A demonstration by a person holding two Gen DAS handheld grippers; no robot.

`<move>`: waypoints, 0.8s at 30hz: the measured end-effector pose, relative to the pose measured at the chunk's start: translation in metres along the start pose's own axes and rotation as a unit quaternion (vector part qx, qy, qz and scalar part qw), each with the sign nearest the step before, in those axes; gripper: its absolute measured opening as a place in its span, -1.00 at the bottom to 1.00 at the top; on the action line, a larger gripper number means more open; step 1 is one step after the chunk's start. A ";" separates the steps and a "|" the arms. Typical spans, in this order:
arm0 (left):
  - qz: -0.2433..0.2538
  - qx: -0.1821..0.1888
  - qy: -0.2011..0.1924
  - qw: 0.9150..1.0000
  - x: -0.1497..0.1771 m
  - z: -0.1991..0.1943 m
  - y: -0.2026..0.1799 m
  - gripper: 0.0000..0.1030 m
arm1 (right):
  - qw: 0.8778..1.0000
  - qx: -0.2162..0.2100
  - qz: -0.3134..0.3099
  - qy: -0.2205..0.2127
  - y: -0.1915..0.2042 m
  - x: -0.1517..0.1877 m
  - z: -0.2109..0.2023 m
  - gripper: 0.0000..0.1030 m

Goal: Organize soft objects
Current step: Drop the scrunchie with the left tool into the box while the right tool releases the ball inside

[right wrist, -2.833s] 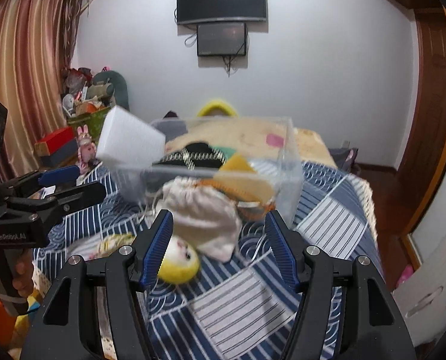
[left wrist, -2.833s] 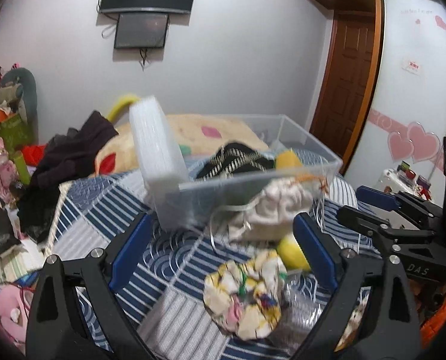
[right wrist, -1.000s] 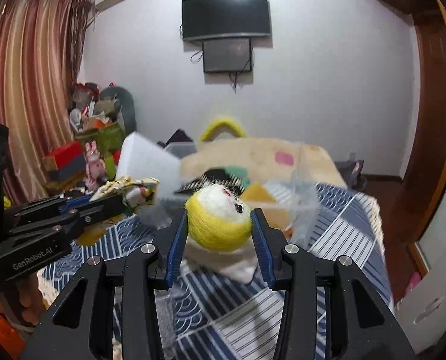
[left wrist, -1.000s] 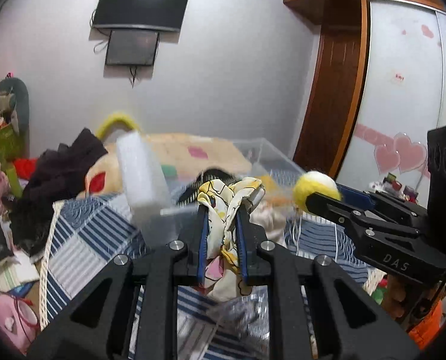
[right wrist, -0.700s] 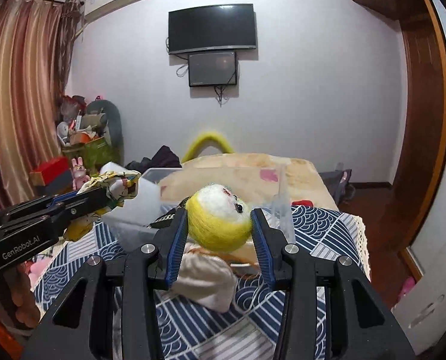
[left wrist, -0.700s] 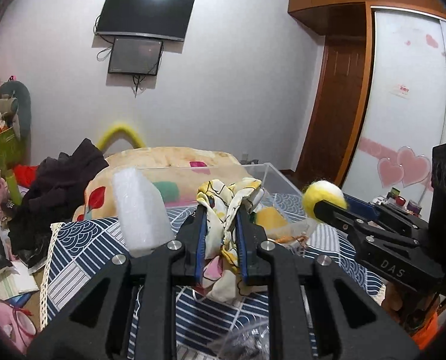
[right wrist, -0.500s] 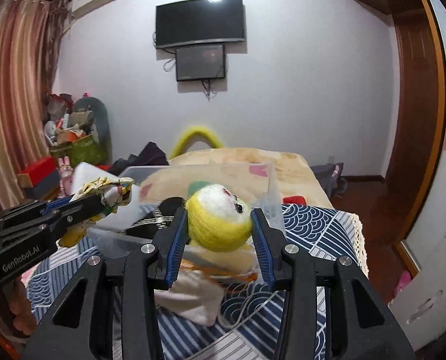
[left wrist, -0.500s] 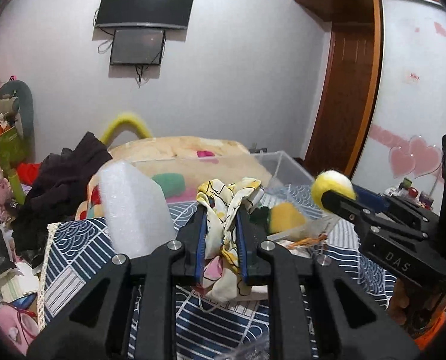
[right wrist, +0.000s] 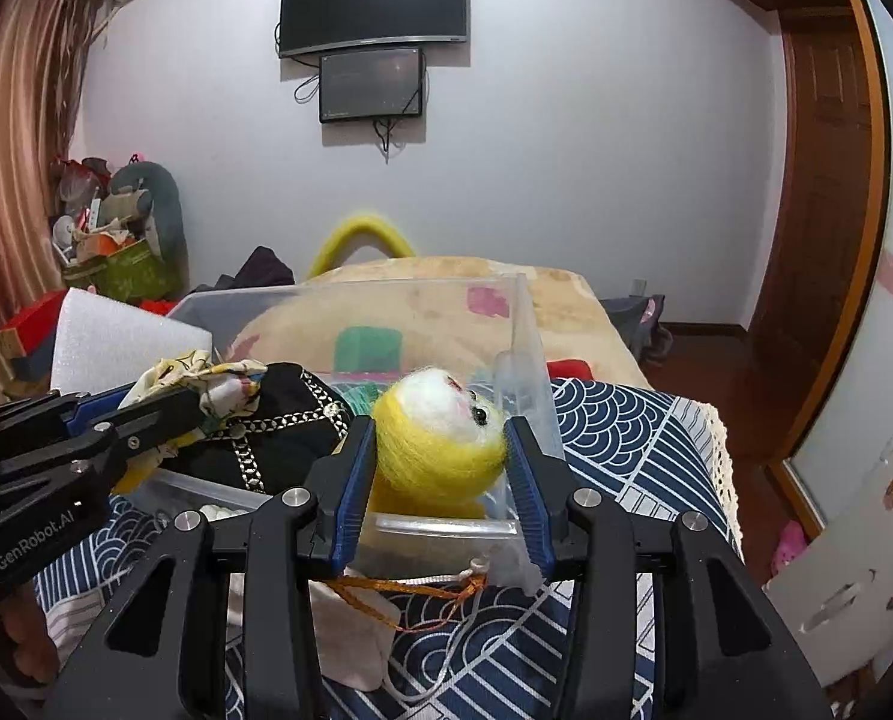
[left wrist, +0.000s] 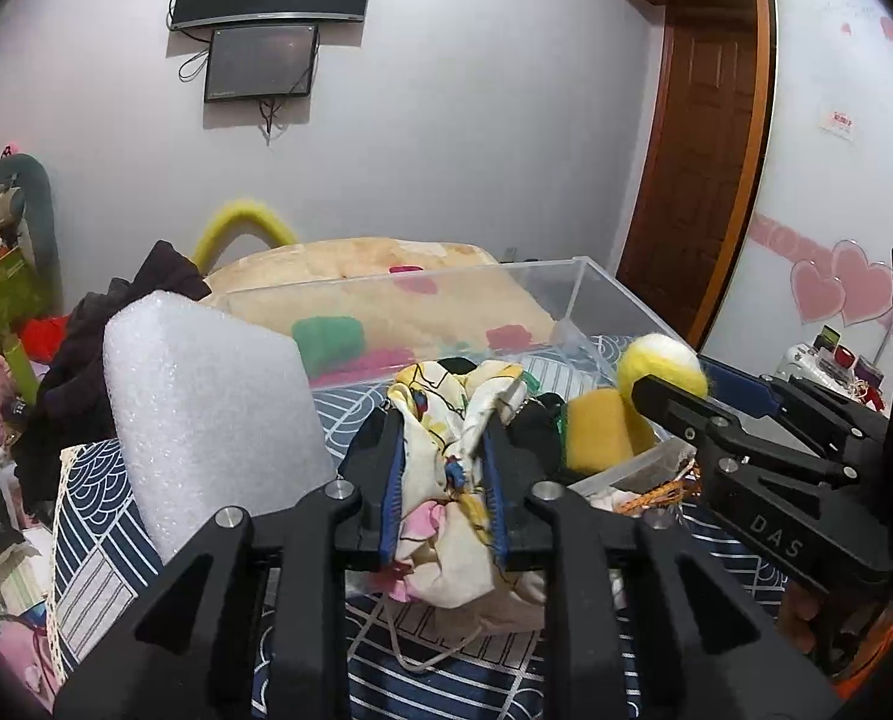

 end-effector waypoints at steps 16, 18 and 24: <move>-0.007 0.003 -0.017 1.000 -0.002 -0.035 -0.003 0.37 | 0.999 -0.037 -0.001 -0.028 0.005 -0.004 -0.040 0.47; -0.006 0.002 -0.026 1.000 -0.002 -0.044 -0.004 0.43 | 0.999 -0.041 -0.003 -0.032 0.004 -0.004 -0.044 0.52; -0.008 0.010 -0.035 0.999 0.005 -0.066 -0.010 0.60 | 0.998 -0.056 0.001 -0.036 0.006 0.005 -0.060 0.56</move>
Point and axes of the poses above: each gripper's, at about its wrist camera, not at the fingertips, and z roughly the way its jaws point, y to its left, x to its underside, the point moved 10 cm from there along z, roughly the way its jaws point, and after that the axes turned 3 degrees about z, right-handed, at the moved point
